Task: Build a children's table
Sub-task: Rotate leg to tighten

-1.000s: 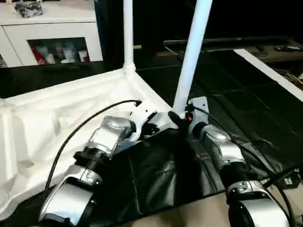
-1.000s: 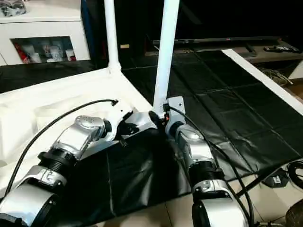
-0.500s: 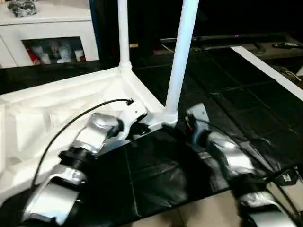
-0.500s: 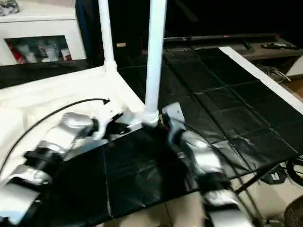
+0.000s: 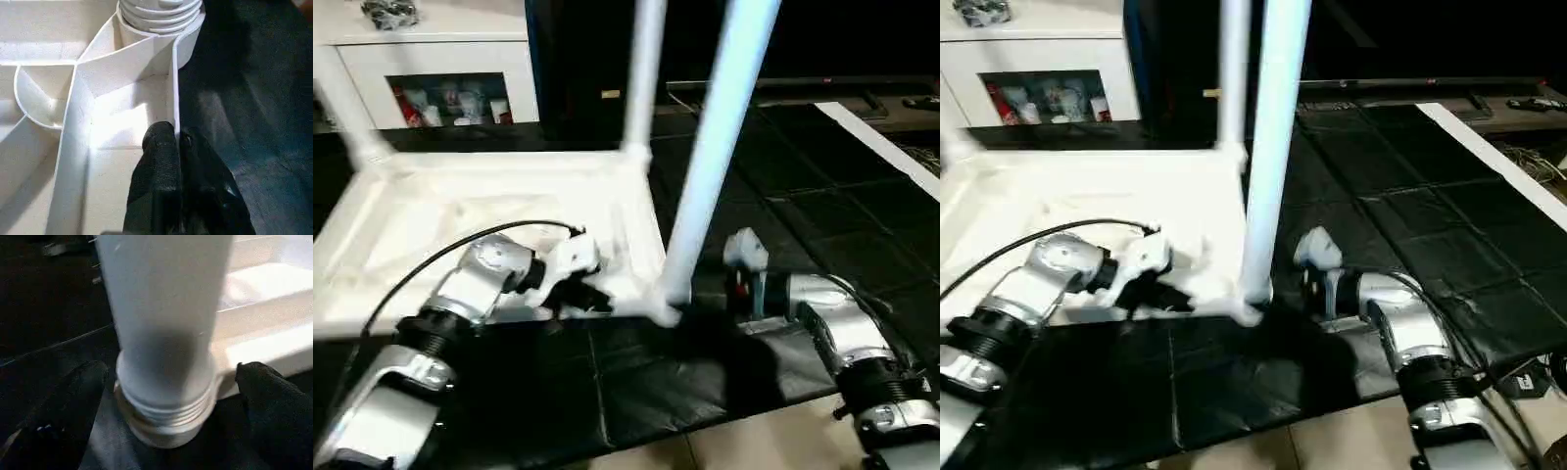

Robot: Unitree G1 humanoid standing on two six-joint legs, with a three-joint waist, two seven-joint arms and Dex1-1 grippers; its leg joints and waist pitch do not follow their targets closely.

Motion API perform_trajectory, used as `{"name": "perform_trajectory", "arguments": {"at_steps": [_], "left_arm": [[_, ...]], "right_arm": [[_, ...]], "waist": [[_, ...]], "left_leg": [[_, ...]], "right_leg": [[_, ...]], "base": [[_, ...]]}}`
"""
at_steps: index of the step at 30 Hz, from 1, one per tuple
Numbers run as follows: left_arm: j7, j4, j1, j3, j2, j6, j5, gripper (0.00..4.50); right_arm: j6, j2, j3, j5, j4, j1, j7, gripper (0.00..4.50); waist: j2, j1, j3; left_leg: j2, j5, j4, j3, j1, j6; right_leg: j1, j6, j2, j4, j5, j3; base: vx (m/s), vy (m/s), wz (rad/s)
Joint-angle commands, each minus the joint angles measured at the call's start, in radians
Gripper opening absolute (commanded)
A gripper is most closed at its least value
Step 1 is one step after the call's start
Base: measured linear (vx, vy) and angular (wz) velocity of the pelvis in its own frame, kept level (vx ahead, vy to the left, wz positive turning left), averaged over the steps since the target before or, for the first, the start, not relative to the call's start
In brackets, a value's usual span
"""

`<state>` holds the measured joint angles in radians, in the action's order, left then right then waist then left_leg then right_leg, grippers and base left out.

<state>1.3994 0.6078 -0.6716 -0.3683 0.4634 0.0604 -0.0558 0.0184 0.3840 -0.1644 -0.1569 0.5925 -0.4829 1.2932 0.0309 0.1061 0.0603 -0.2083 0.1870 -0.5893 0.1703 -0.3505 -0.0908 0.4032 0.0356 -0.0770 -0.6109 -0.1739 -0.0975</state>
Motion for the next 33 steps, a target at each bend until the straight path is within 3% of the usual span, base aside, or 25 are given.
{"name": "perform_trajectory", "arguments": {"at_steps": [1, 10, 19, 27, 33], "left_arm": [[0.062, -0.038, -0.01, -0.034, -0.004, -0.026, -0.006, 0.0], [0.118, -0.099, 0.015, -0.06, 0.017, -0.026, 0.011, 0.0], [0.122, -0.094, 0.016, -0.063, 0.015, -0.038, 0.007, 0.0], [0.109, -0.087, 0.014, -0.061, 0.018, -0.033, 0.0, 0.0], [0.008, -0.048, 0.0, -0.028, -0.02, 0.046, -0.006, 0.0]], "right_arm": [[-0.003, 0.016, -0.007, 0.004, 0.01, -0.024, 0.056, 4.48], [-0.027, -0.004, -0.029, -0.007, 0.033, -0.047, 0.092, 3.69], [-0.04, -0.027, -0.039, -0.01, 0.038, -0.05, 0.125, 2.91], [-0.049, -0.029, -0.041, -0.015, 0.044, -0.048, 0.132, 2.75], [0.005, -0.058, -0.018, -0.035, 0.023, -0.021, 0.075, 2.74]], "waist": [[-0.003, -0.003, -0.07], [-0.001, 0.001, -0.071], [0.002, 0.002, -0.072], [0.001, 0.001, -0.072], [0.0, 0.003, -0.07]], "left_leg": [[-0.031, 0.189, 0.067, 0.001, 0.004, 0.051], [-0.032, 0.154, 0.066, 0.003, 0.002, 0.058], [-0.03, 0.155, 0.065, 0.002, 0.0, 0.053], [-0.031, 0.159, 0.066, 0.002, 0.002, 0.052], [-0.03, 0.165, 0.066, 0.002, 0.002, 0.05]], "right_leg": [[-0.057, 0.188, -0.072, 0.077, -0.27, 0.057], [-0.056, 0.21, -0.07, 0.067, -0.209, 0.057], [-0.058, 0.192, -0.071, 0.069, -0.237, 0.058], [-0.057, 0.193, -0.071, 0.069, -0.241, 0.057], [-0.056, 0.187, -0.072, 0.072, -0.266, 0.057]], "base": [[0.0, 0.0, 0.0], [0.0, 0.0, 0.0], [0.0, 0.0, 0.0], [0.0, 0.0, 0.0], [0.0, 0.0, 0.0]]}}
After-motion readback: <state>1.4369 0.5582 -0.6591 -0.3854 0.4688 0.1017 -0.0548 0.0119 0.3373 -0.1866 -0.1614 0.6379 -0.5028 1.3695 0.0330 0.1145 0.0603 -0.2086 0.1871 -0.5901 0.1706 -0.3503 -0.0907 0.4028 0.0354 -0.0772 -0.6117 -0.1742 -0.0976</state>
